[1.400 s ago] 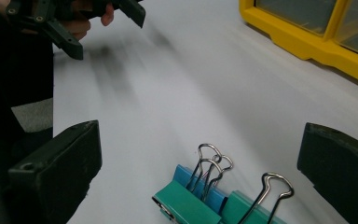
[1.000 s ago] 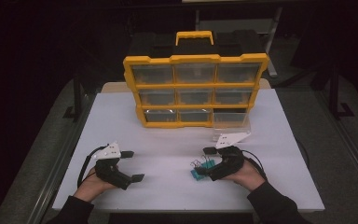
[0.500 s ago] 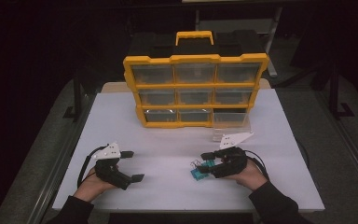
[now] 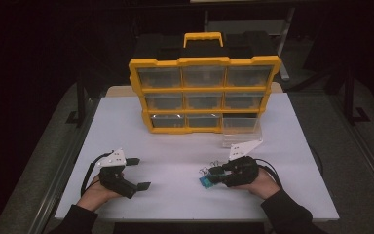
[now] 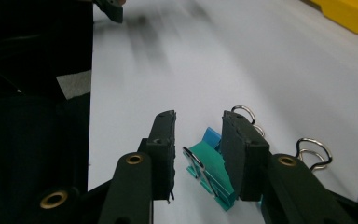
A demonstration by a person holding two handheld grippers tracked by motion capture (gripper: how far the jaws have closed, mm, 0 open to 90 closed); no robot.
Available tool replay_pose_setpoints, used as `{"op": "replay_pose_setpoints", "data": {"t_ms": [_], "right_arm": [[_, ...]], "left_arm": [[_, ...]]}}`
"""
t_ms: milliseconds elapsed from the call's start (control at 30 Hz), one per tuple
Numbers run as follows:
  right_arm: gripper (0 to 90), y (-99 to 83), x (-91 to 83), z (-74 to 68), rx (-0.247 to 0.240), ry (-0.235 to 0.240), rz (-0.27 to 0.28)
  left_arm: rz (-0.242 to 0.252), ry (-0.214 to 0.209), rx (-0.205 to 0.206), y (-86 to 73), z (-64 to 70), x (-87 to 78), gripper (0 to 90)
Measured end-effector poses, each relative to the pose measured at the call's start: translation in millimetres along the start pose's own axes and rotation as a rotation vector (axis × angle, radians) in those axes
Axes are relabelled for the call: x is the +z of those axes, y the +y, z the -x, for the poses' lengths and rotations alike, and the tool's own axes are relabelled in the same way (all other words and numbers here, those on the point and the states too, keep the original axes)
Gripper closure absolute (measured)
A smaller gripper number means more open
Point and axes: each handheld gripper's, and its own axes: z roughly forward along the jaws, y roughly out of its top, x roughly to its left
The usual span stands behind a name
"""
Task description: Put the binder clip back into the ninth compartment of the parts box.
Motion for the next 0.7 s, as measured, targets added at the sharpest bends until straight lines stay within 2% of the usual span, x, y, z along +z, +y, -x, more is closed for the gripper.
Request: {"op": "replay_pose_setpoints", "data": {"t_ms": [300, 700], "right_arm": [[71.3, -3.8, 6.6, 1.8, -0.022, 0.004, -0.048], [77.6, -5.0, 10.3, 1.4, -0.051, 0.023, -0.056]], "left_arm": [[0.001, 0.0, 0.002, -0.1, 0.1, 0.2, 0.0], [0.0, 0.001, 0.005, -0.1, 0.3, 0.4, 0.0]]}}
